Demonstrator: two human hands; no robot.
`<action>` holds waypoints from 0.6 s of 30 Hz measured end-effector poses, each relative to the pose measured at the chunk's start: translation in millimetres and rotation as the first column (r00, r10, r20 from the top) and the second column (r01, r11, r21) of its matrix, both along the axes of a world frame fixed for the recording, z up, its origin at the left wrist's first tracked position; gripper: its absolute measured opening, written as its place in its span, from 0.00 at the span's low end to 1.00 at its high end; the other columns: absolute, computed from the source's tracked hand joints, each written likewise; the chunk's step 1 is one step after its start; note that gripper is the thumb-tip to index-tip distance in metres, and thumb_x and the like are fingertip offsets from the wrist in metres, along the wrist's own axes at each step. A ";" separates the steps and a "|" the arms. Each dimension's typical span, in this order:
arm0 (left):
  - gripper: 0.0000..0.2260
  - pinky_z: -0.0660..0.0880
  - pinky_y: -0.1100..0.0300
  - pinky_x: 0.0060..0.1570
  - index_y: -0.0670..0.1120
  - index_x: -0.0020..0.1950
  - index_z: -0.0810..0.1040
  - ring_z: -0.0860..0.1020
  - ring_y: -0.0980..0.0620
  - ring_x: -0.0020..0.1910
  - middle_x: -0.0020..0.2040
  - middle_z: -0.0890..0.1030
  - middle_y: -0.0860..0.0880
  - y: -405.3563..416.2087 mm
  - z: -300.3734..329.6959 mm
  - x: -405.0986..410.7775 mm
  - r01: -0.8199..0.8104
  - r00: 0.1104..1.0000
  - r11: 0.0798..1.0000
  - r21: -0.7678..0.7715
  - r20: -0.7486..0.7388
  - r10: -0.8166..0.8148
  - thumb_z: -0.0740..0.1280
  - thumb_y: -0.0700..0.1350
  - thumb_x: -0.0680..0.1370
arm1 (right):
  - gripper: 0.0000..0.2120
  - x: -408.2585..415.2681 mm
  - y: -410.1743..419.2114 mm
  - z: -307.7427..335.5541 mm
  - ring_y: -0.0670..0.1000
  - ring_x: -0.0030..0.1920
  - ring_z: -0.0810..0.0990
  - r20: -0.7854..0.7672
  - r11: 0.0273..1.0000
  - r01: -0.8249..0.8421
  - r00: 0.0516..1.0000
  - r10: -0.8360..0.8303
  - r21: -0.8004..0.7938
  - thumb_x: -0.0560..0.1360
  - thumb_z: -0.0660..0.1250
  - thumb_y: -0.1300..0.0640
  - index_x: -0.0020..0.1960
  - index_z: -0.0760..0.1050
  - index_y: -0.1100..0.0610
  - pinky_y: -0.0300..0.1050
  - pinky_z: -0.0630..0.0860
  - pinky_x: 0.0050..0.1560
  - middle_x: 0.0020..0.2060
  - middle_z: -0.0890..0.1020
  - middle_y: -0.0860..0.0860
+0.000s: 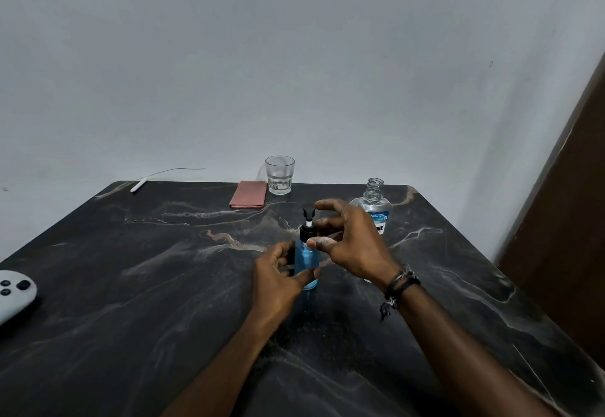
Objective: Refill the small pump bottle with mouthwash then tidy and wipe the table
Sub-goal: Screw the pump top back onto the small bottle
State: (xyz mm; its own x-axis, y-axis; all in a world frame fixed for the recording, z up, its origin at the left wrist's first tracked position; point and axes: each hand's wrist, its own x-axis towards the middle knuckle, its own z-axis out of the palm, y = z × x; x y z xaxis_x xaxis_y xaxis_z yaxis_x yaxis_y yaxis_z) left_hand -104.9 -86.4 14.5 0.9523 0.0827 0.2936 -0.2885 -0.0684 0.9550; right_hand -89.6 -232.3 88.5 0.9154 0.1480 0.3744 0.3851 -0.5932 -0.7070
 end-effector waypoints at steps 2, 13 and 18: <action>0.23 0.79 0.69 0.42 0.53 0.53 0.77 0.82 0.58 0.50 0.51 0.83 0.53 0.2 -0.2 0.2 0.003 1.000 1.000 -0.010 0.005 -0.003 0.80 0.36 0.65 | 0.33 0.0 -0.5 0.1 0.41 0.50 0.83 -0.001 1.000 -0.001 1.000 0.001 0.000 0.67 0.79 0.58 0.69 0.70 0.52 0.27 0.77 0.43 0.53 0.86 0.48; 0.37 0.75 0.66 0.50 0.57 0.66 0.66 0.76 0.61 0.54 0.55 0.75 0.62 -4.0 -4.7 1.5 -0.080 0.995 0.993 0.085 0.069 0.074 0.82 0.42 0.64 | 0.17 -7.8 -48.2 14.4 0.42 0.47 0.85 -0.013 0.994 0.047 0.999 -0.046 0.102 0.73 0.73 0.65 0.57 0.77 0.49 0.42 0.82 0.50 0.45 0.86 0.46; 0.43 0.72 0.69 0.51 0.50 0.71 0.65 0.75 0.57 0.56 0.59 0.74 0.56 -4.4 -4.0 0.7 -0.195 0.975 0.972 0.132 0.130 0.178 0.82 0.48 0.62 | 0.14 -12.1 -64.5 1.8 0.40 0.41 0.83 -0.009 0.976 0.215 0.976 -0.216 -0.032 0.74 0.71 0.68 0.43 0.78 0.48 0.35 0.80 0.43 0.39 0.84 0.44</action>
State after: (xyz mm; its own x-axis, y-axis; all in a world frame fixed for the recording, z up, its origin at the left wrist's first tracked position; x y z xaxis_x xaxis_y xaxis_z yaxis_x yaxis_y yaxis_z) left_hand -104.2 -90.8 10.4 0.8825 0.2045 0.4235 -0.3667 -0.2646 0.8919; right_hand -101.6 -296.8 90.3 0.9314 -0.0418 0.3615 0.2374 -0.6830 -0.6908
